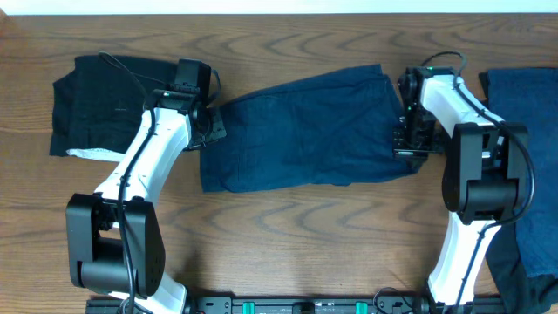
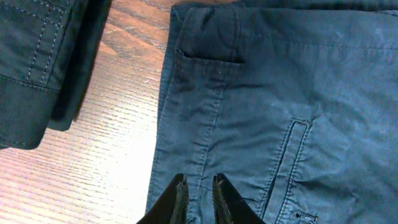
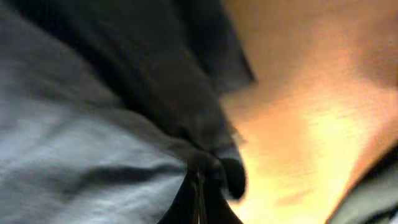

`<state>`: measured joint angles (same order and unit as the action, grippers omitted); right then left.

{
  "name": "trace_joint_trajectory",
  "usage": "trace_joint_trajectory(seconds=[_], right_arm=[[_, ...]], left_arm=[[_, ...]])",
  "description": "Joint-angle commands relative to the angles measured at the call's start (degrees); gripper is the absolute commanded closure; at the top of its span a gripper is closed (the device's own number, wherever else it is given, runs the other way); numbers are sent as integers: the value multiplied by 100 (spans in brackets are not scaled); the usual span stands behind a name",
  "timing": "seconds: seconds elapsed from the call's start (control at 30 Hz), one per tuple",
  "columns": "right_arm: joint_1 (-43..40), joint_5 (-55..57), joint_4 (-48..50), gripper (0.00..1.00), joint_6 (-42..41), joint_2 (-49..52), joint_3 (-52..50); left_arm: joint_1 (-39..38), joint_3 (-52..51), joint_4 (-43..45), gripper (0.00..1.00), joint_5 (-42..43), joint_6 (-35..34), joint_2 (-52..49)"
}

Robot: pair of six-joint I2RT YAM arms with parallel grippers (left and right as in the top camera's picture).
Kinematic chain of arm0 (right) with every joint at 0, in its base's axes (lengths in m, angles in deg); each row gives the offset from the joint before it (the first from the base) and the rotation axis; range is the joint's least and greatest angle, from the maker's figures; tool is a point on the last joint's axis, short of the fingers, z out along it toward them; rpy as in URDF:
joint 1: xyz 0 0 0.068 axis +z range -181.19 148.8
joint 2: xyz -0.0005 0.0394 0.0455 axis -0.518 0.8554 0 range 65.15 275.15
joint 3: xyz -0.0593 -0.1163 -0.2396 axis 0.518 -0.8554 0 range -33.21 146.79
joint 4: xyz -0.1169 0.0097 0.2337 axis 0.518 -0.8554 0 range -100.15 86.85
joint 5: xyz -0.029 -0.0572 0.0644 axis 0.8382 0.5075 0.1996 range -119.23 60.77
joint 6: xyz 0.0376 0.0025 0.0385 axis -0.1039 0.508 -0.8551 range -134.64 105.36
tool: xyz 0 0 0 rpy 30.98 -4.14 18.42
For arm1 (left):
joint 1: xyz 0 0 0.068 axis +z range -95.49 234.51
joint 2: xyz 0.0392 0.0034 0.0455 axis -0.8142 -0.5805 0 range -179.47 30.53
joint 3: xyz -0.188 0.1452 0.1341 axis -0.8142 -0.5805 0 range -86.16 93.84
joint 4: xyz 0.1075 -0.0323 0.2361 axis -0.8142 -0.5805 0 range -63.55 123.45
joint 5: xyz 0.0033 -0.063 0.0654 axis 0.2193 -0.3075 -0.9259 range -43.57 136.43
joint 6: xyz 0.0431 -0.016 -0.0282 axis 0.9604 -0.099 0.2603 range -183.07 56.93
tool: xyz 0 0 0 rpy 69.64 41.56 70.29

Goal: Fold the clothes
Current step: 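Move the right gripper leftward onto the trousers' top centre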

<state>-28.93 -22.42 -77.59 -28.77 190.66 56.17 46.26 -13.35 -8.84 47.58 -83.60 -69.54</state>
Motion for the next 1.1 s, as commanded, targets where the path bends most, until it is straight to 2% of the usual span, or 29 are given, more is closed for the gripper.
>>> trace_joint_trajectory(seconds=[0.0,0.03,0.07,0.17,0.27,0.37,0.5,0.77,0.93,1.07], right_arm=[[-4,153,-70,99,-321,39,-31],[0,151,-85,99,-321,15,-20],[2,131,-83,99,-321,-13,-11],[9,-348,-79,99,-68,-175,96],[52,-885,-116,94,256,-365,376],[205,-1259,-164,80,413,-538,837],[470,-1377,17,67,479,-570,1344],[1202,-1740,1196,68,479,-428,1366],[1567,-1738,1480,69,479,-363,1362],[1742,-1740,1670,84,160,-361,1329]], left_arm=[[13,-48,-70,64,-7,109,-28],[13,-48,-76,50,-7,232,-28],[13,-48,-79,42,-9,328,-31],[24,-48,-74,32,-11,398,-83],[46,-48,-50,32,-9,393,-201],[57,-48,11,32,-2,396,-452],[57,-48,11,31,219,398,-837],[260,-48,208,31,234,389,-1259],[409,-48,205,31,354,396,-1266],[404,-50,227,29,651,393,-1268]])
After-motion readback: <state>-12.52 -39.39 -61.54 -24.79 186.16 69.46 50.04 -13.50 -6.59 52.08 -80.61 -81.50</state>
